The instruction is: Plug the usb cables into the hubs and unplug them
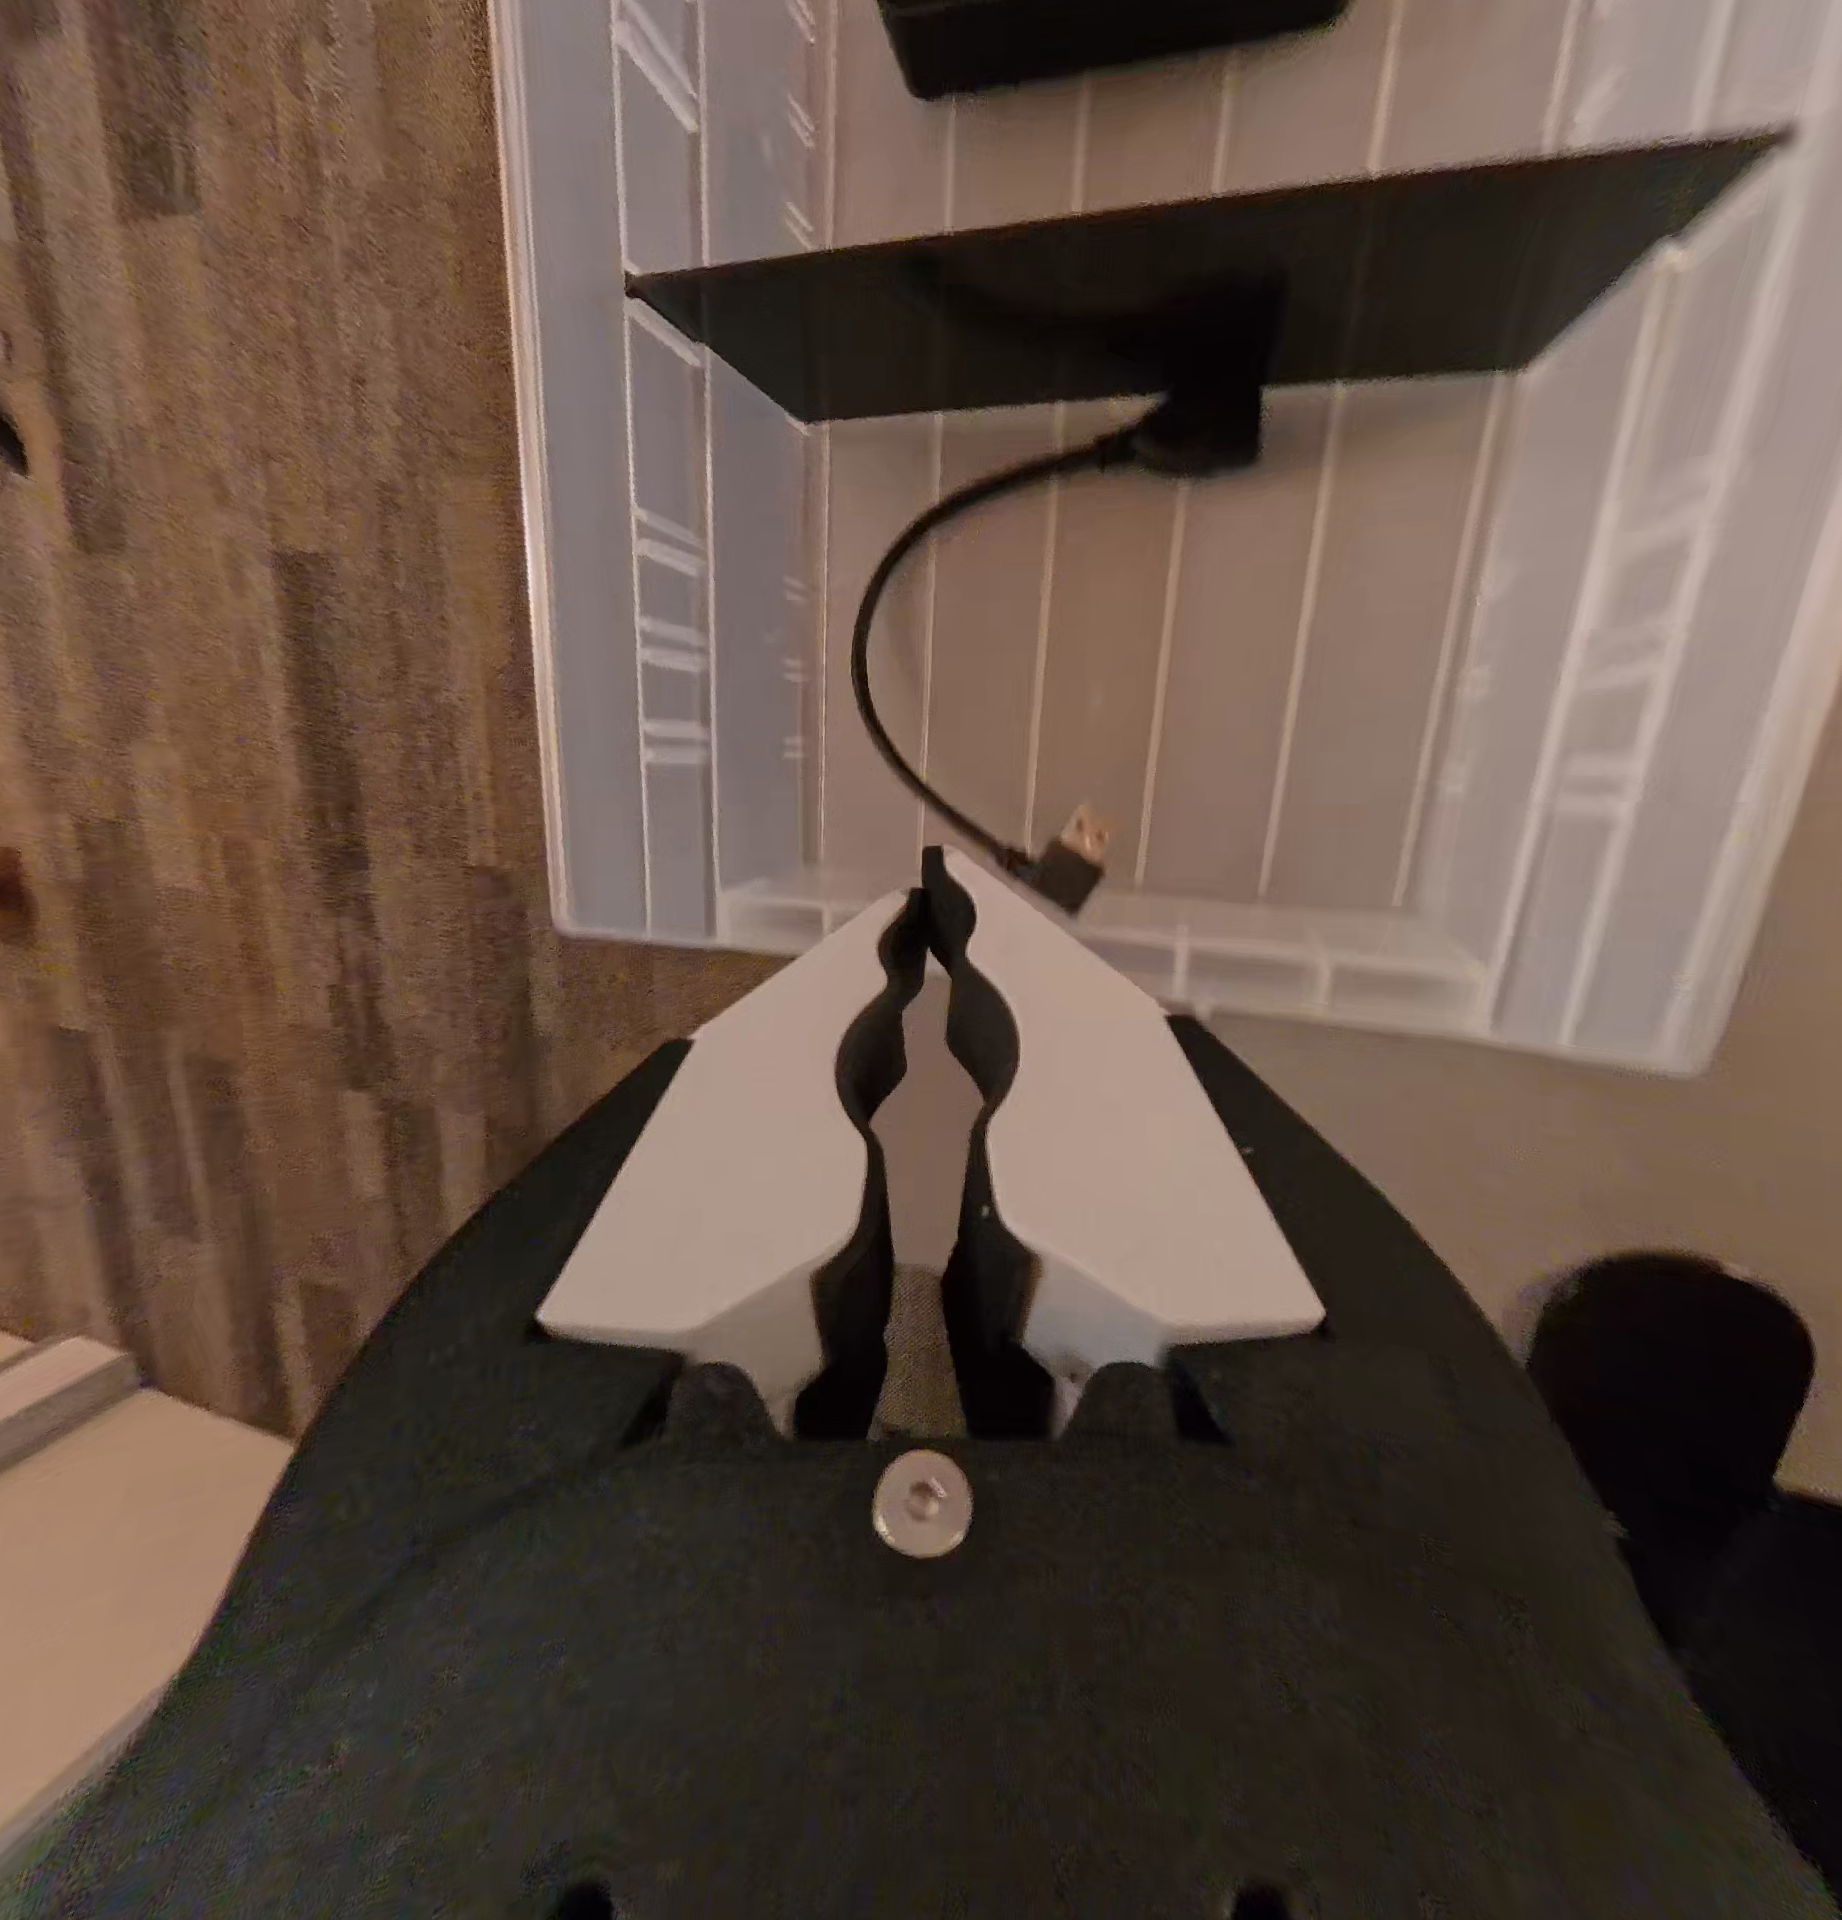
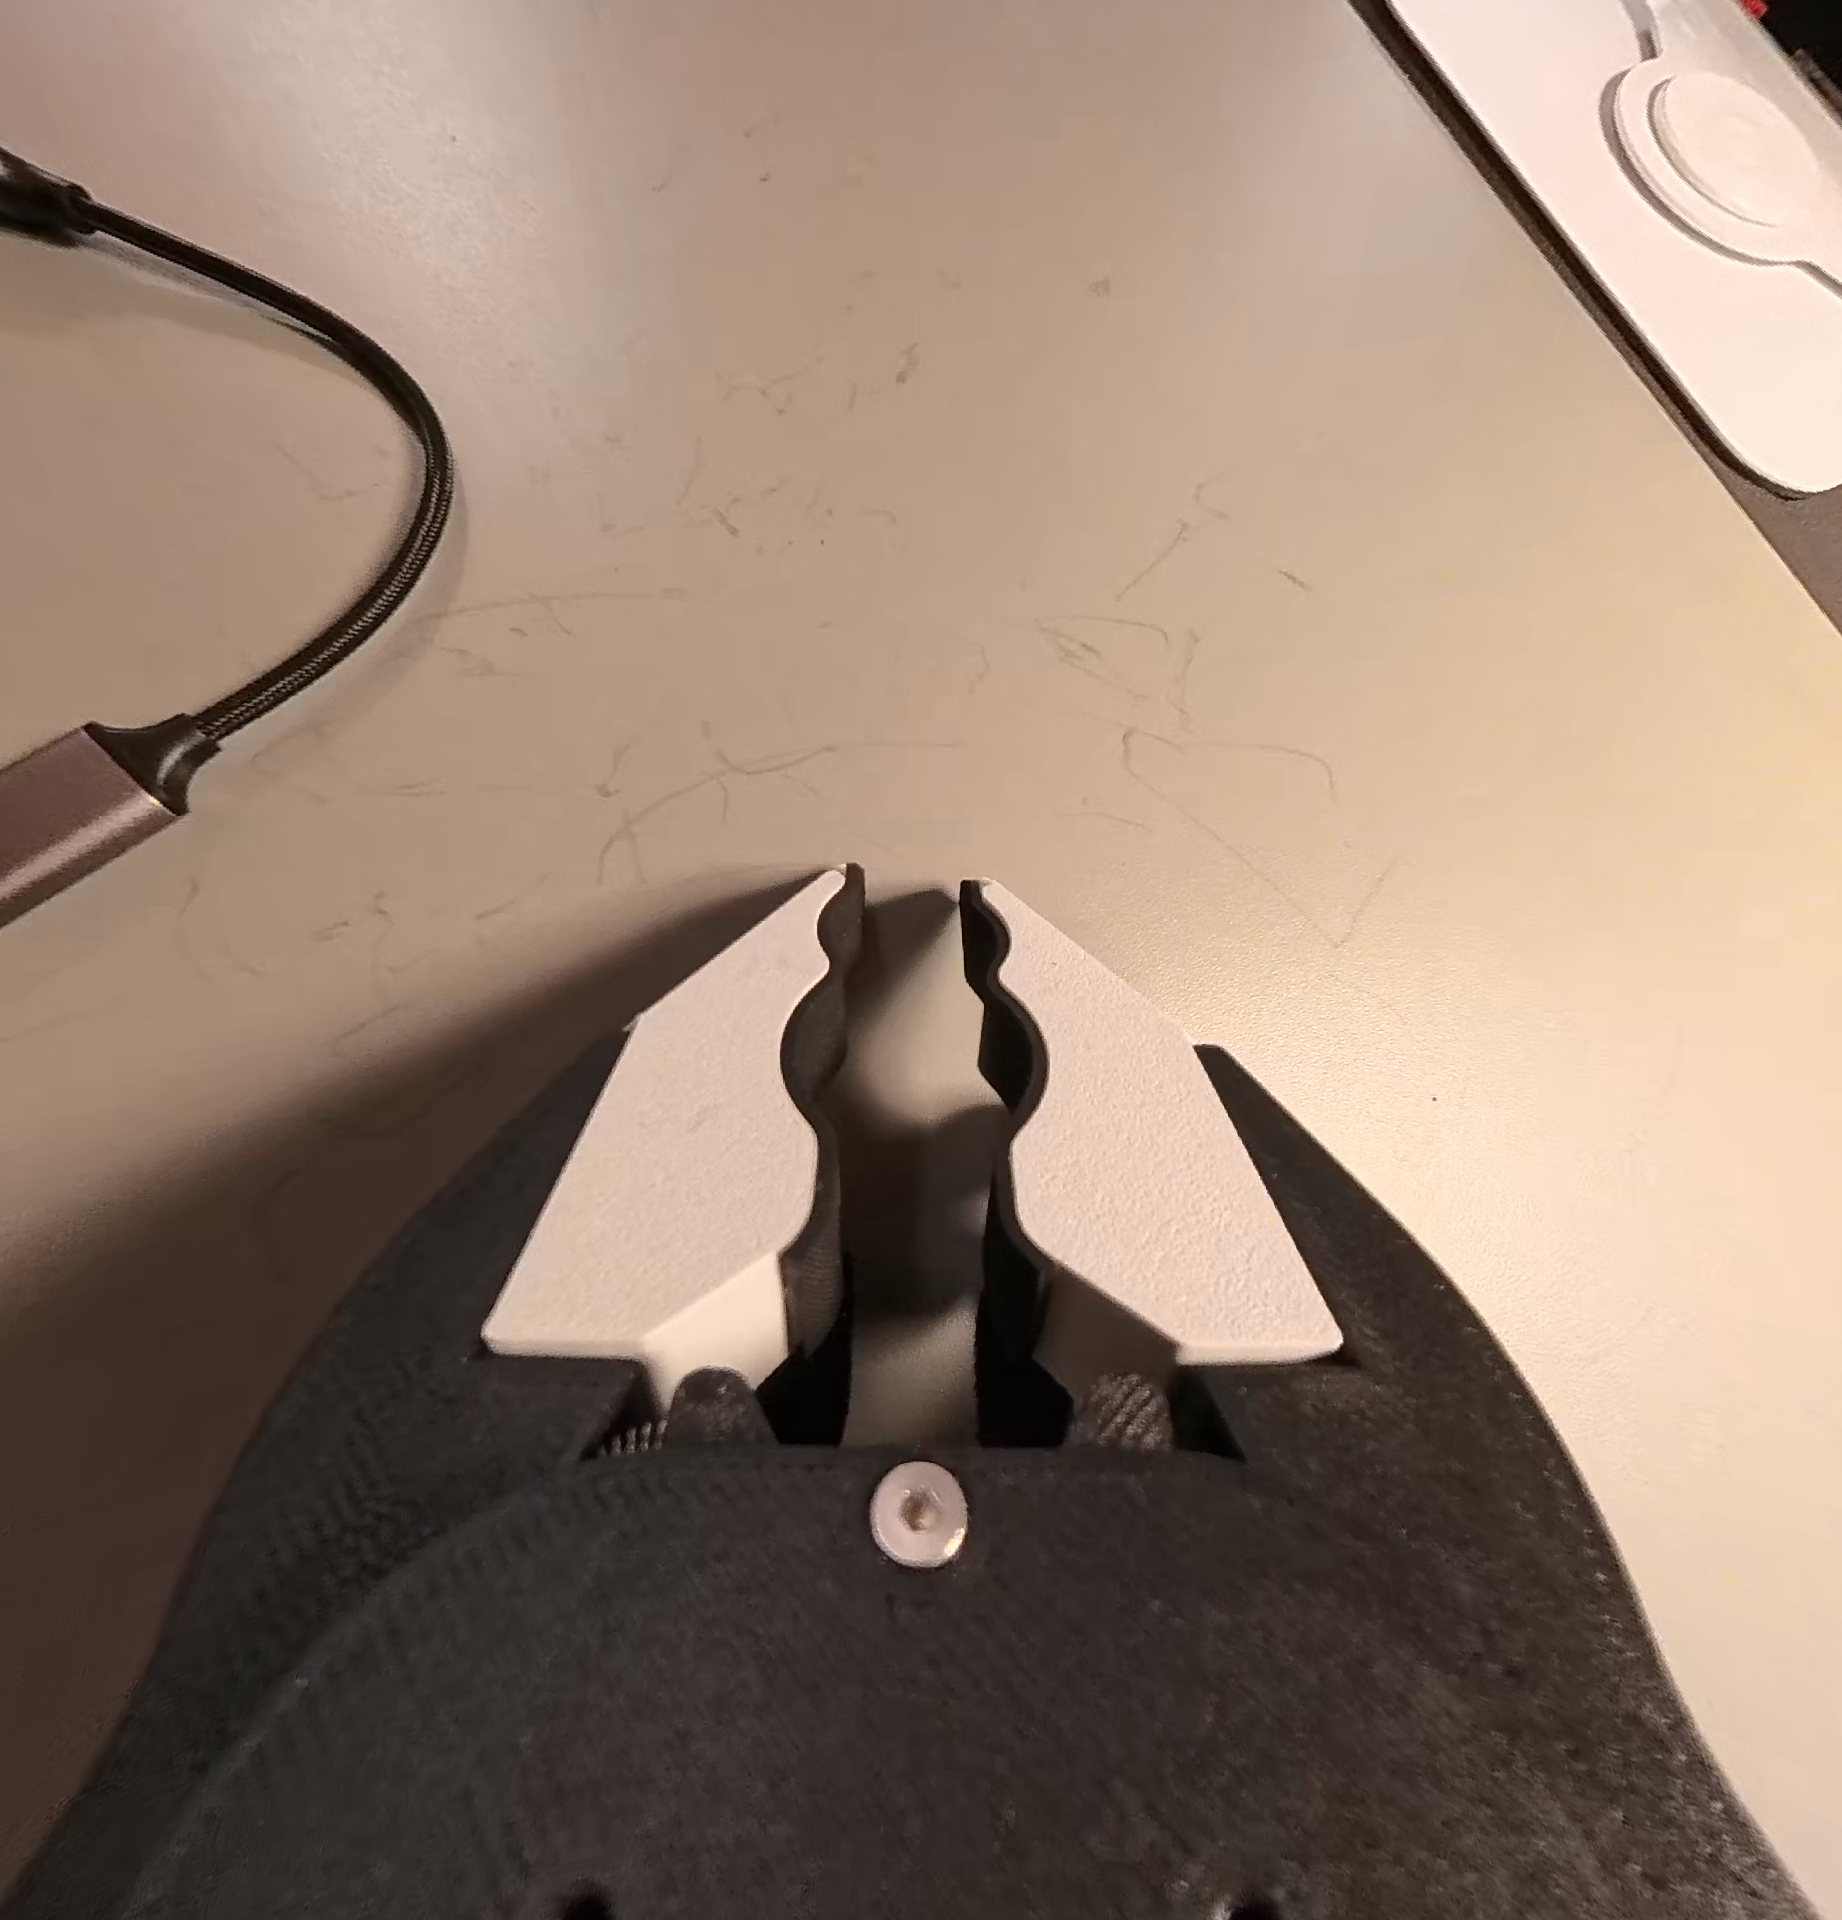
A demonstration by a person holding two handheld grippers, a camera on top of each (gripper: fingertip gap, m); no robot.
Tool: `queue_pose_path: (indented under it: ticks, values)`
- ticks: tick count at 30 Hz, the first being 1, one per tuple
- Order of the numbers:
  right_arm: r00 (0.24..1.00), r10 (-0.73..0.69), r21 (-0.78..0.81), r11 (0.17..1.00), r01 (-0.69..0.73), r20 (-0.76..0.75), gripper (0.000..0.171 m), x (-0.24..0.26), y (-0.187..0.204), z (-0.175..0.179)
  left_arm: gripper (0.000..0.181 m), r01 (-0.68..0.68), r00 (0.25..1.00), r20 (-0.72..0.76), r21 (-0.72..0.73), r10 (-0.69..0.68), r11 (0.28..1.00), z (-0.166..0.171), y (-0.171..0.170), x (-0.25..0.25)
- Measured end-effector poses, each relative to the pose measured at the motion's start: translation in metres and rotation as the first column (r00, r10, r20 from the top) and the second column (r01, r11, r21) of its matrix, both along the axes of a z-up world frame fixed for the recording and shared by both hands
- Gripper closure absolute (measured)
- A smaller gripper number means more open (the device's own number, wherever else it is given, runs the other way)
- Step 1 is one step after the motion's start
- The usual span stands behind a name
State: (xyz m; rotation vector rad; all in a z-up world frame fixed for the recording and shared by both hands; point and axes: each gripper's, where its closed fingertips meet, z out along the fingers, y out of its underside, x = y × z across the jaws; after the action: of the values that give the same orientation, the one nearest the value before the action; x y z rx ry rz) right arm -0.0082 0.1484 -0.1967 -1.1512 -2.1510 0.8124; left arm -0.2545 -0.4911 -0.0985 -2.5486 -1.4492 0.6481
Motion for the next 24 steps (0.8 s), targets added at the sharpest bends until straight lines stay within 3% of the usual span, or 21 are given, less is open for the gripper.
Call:
queue_pose_path:
  ticks: [5, 7, 10, 16, 19, 24]
  values:
    - [1.0, 0.002, 0.003, 1.0, -0.002, -0.002, 0.152, 0.0, 0.0, 0.0, 0.176, 0.069, 0.997, 0.047, -0.074, -0.066, 0.995, -0.005, 0.006, 0.023]
    - [1.0, 0.002, 0.005, 1.0, -0.002, -0.003, 0.152, 0.0, 0.0, 0.0, 0.174, 0.041, 0.999, 0.038, -0.065, -0.039, 0.997, -0.016, 0.005, 0.012]
    - [1.0, 0.002, 0.009, 1.0, -0.002, -0.005, 0.152, 0.0, 0.0, 0.0, 0.149, -0.025, 0.995, 0.101, -0.016, 0.027, 1.0, -0.044, 0.0, -0.005]
    - [1.0, 0.003, 0.021, 1.0, -0.003, -0.013, 0.153, 0.0, 0.0, 0.0, 0.136, -0.15, 0.968, 0.213, 0.06, 0.135, 0.987, -0.087, -0.011, -0.031]
    - [1.0, 0.004, 0.022, 1.0, -0.004, -0.014, 0.153, 0.0, 0.0, 0.0, 0.137, -0.209, 0.961, 0.215, 0.156, 0.173, 0.965, -0.091, -0.009, -0.041]
    - [1.0, 0.014, 0.033, 0.999, -0.014, -0.018, 0.154, 0.001, -0.001, 0.0, 0.155, -0.201, 0.965, 0.197, 0.129, 0.173, 0.971, -0.091, -0.019, -0.045]
